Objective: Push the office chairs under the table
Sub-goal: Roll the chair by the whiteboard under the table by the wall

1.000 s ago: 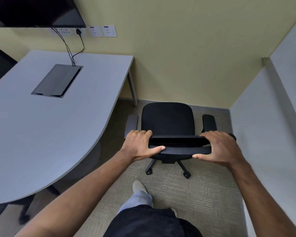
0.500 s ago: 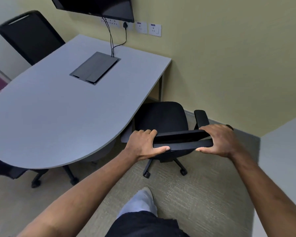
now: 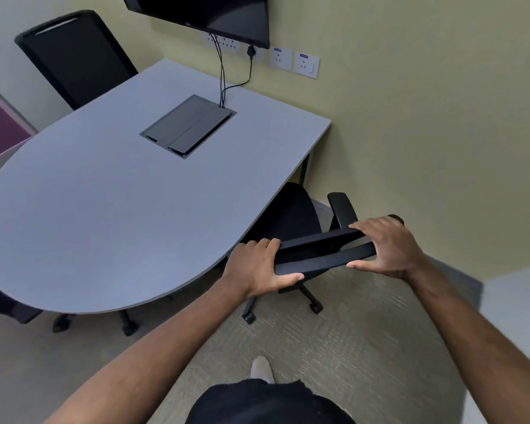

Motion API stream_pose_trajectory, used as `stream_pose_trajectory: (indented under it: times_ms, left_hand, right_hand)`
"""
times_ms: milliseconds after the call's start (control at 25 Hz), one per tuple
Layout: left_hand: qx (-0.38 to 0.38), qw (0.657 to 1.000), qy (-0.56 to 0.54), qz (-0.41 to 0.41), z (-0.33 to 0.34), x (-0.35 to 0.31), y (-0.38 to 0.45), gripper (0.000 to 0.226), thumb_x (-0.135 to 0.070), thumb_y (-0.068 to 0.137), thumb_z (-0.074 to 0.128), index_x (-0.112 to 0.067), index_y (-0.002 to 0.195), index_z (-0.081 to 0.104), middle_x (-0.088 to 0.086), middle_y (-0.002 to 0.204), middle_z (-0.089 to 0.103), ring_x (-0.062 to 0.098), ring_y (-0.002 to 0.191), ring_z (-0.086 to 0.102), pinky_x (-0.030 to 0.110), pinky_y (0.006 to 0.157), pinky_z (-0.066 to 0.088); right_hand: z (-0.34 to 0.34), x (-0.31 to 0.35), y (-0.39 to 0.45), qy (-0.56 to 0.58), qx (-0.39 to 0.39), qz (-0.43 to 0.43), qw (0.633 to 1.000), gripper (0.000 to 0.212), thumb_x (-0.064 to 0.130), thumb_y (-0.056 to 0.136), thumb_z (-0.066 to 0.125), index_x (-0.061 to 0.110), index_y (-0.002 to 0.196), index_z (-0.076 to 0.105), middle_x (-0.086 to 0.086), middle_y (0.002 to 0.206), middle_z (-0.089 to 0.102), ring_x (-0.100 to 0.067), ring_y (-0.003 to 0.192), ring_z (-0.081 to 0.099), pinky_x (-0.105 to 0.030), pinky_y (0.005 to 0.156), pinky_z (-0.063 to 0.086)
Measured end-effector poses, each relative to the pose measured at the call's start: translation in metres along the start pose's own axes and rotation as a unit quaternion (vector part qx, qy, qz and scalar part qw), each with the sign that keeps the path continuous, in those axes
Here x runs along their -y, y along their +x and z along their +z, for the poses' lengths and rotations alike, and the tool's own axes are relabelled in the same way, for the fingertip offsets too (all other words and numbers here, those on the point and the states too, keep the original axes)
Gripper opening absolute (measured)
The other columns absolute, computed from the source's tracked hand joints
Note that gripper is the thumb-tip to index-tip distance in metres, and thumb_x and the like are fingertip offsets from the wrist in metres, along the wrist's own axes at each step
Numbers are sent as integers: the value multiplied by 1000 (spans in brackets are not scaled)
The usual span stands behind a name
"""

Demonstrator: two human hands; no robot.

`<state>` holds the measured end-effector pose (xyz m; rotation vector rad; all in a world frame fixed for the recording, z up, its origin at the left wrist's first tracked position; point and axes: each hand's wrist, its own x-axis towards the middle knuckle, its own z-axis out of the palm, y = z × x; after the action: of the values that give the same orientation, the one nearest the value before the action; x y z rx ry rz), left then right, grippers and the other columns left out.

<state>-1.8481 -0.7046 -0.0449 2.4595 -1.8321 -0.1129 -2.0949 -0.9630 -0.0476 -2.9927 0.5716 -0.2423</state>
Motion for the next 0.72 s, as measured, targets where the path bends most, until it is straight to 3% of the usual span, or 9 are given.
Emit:
stream_pose_trajectory:
  times_ms: [200,440,720]
  left_hand:
    - [-13,999,-6,-40,-4,6,21,102,-102,76,25,-23,131,58,1,116,71,25,96,67,39,71,42]
    - [-9,995,-8,-101,-3,-11,57,103,-104,75,23,-21,123,60,1,107,70,25,86,66,40,69,45]
    - [-29,987,-13,-160,3,-37,107,106,-105,74,21,-22,128,60,0,112,71,26,93,68,42,74,50]
  right_hand:
    - [1,-19,48,0,15,-31,999,101,101,78,42,22,137,61,1,130,69,-29,116,65,-49,104,49]
    - [-2,-63,96,-8,29,-82,996,98,92,76,53,16,138,63,-3,132,69,-32,119,65,-49,108,46]
    - [1,-123,144,-3,18,-146,989,96,88,75,58,14,136,65,-5,128,70,-33,116,66,-51,106,48]
